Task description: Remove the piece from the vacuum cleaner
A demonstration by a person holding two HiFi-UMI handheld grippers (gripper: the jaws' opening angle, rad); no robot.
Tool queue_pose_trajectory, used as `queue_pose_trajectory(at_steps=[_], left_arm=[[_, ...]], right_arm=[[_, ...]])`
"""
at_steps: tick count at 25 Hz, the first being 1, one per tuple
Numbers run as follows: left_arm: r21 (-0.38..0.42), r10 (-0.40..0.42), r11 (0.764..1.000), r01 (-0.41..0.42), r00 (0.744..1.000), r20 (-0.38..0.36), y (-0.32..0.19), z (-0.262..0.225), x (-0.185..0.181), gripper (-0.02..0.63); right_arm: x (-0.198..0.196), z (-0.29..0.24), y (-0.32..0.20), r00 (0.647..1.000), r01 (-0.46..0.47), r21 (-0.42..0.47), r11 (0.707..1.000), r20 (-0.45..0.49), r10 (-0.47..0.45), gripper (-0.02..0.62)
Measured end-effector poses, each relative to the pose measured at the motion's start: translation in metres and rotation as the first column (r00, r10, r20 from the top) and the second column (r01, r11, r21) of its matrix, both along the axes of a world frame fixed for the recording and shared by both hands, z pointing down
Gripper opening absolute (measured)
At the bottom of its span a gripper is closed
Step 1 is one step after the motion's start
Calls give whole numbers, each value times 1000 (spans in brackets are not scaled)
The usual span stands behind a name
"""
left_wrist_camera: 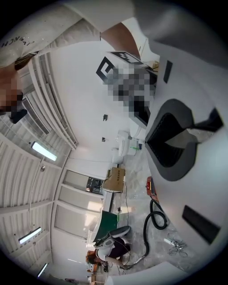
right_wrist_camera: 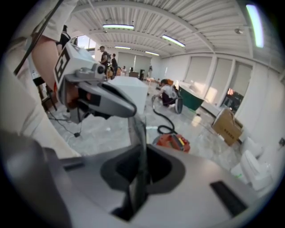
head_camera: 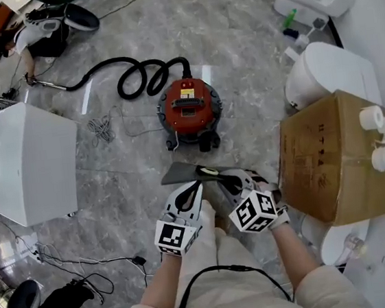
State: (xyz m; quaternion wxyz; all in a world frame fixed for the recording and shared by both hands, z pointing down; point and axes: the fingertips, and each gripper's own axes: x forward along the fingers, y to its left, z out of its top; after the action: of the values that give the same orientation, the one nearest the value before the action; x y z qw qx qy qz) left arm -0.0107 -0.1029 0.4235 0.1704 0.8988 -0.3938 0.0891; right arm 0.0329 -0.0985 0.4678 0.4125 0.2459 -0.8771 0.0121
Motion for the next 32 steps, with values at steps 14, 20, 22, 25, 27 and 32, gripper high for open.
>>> queue_pose_trajectory(at_steps=[14,20,22,25,27,32], left_arm=[[86,48,995,-47,999,-7,15,-85,7,21],[126,36,991,-35,999,-5,21,-118,-4,21],[138,36,990,-35,999,-6,24,-127,-6,21],[155,35,987,-34,999,-7,29,-138,-8,21],[164,33,986,-31,999,-12,32,-146,-9,21],[185,35,982,-29,999,-28,42,-167,-8,21]], right_arm=[[1,-89,2,999,51,24,998,0,-51,37],[-3,-118,21,997,82,0,997,4,-82,37],[-5,-125,28,995,97,0,995,-5,-97,37],[-8,-134,36,993,120,3,993,-17,-120,37],[-9,-141,38,991,129,8,992,-21,-129,37],[-8,-160,49,989,151,12,988,-12,-151,37]])
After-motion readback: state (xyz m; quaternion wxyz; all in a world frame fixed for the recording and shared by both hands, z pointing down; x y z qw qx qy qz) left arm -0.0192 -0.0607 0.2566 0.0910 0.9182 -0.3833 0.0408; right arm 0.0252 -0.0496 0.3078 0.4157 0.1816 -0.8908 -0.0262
